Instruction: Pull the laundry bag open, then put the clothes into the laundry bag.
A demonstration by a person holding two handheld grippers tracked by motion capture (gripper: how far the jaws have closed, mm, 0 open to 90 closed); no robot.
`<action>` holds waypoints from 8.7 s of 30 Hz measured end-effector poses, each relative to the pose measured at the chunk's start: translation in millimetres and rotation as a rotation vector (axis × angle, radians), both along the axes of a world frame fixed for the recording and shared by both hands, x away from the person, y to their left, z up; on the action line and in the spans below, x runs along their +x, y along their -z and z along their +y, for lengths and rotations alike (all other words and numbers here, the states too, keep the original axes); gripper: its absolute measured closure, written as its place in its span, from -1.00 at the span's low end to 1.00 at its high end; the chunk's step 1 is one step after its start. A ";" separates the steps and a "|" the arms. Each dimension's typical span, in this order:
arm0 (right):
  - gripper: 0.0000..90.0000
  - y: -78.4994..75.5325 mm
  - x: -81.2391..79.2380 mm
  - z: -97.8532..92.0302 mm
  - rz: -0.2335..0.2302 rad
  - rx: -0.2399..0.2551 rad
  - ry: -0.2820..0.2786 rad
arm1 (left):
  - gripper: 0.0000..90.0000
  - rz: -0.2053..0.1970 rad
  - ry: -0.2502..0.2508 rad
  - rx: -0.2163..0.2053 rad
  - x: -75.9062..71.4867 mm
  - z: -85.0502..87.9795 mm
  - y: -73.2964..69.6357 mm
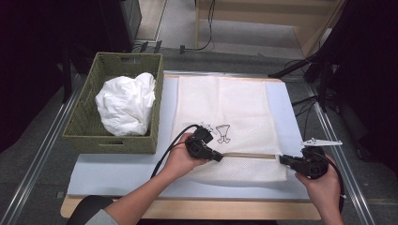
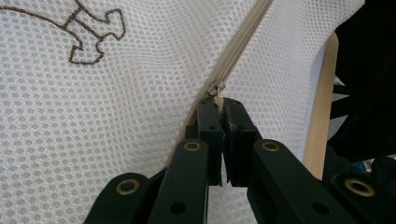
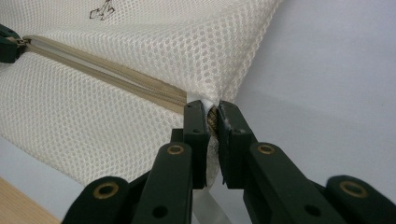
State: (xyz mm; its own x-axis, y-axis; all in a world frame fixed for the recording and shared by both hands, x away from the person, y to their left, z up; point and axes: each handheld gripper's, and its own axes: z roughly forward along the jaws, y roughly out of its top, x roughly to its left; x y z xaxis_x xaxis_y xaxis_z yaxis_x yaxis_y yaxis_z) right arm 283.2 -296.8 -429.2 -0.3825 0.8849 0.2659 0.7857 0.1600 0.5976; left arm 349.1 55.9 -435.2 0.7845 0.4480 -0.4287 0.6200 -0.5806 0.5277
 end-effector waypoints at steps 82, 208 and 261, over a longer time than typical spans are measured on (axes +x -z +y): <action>0.87 5.6 2.0 8.8 0.004 -0.005 -0.071 | 0.96 0.015 -0.053 0.010 -13.9 53.8 -6.1; -0.07 9.3 7.0 28.5 -0.109 0.016 -0.124 | 0.00 -0.187 -0.249 0.019 -54.2 158.7 -23.7; -0.02 9.8 24.9 110.3 -0.129 0.052 -0.311 | -0.02 -0.195 -0.310 -0.003 -75.2 181.1 -23.5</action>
